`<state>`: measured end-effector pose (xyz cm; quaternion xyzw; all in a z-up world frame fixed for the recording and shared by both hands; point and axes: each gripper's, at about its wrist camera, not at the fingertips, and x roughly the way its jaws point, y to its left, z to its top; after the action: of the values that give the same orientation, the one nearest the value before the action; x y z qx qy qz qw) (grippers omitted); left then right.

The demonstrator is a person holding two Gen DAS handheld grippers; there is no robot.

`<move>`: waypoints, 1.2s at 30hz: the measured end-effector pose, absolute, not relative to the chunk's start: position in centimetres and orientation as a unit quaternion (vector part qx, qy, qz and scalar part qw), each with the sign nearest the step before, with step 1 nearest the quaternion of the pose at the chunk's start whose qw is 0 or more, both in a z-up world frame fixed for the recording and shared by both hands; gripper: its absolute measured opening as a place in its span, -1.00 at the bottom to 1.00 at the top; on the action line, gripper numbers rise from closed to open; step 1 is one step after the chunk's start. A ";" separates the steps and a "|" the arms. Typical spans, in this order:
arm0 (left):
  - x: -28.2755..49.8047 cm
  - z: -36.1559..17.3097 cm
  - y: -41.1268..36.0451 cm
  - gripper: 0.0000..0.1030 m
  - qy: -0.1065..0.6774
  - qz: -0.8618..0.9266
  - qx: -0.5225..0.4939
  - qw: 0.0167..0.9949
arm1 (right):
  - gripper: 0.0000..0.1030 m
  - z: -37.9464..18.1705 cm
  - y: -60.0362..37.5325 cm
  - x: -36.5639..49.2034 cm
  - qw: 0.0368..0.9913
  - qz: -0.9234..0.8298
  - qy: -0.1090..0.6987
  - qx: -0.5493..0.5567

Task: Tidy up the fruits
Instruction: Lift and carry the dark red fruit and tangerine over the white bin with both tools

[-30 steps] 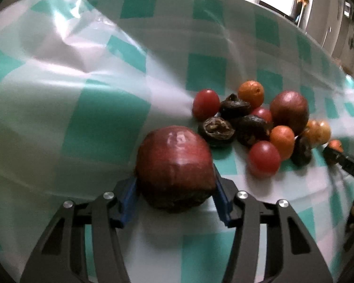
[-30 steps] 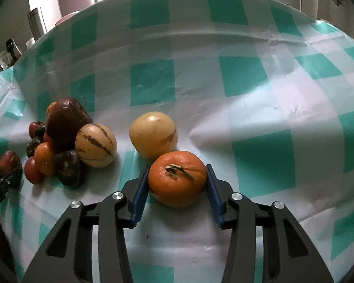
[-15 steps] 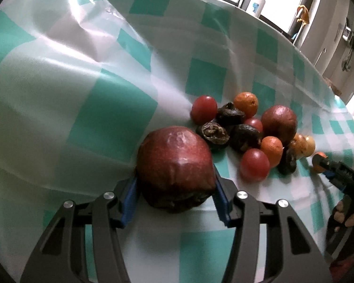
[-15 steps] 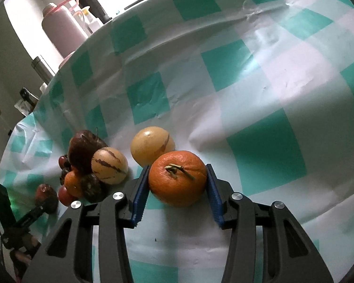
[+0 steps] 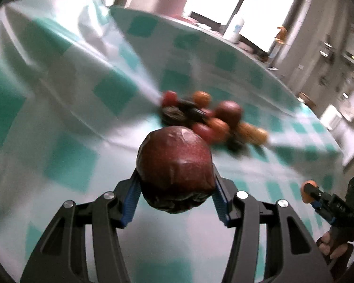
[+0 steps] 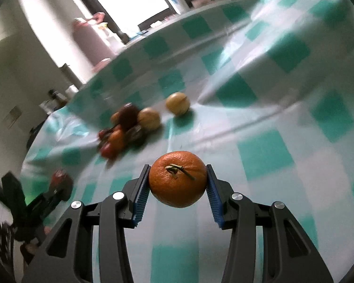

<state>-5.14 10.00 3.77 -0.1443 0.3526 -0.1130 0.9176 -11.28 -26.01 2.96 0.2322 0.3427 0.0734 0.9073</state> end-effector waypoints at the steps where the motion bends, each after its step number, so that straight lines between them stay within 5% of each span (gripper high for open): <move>1: -6.9 4.0 8.6 0.06 0.348 -0.125 -0.127 0.920 | -0.12 3.3 -25.9 -12.9 0.912 0.073 0.340 0.219; 15: -21.1 4.9 -8.9 0.06 0.322 -0.358 0.017 0.876 | -0.12 3.0 -33.4 -31.8 0.935 -0.019 0.317 0.156; 22: -26.9 3.3 -18.7 0.06 0.338 -0.473 0.115 0.805 | -0.12 -2.8 -39.6 -37.9 0.899 -0.123 0.382 0.175; 36: -31.7 -11.9 -34.1 0.05 0.471 -0.516 0.302 0.649 | -0.12 -15.4 -45.9 -38.3 0.781 -0.216 0.555 0.190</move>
<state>-31.75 -34.09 -11.87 0.3023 0.4709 -0.5159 0.6486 -38.32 -45.93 -15.42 0.1901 0.5546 -0.2157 0.7809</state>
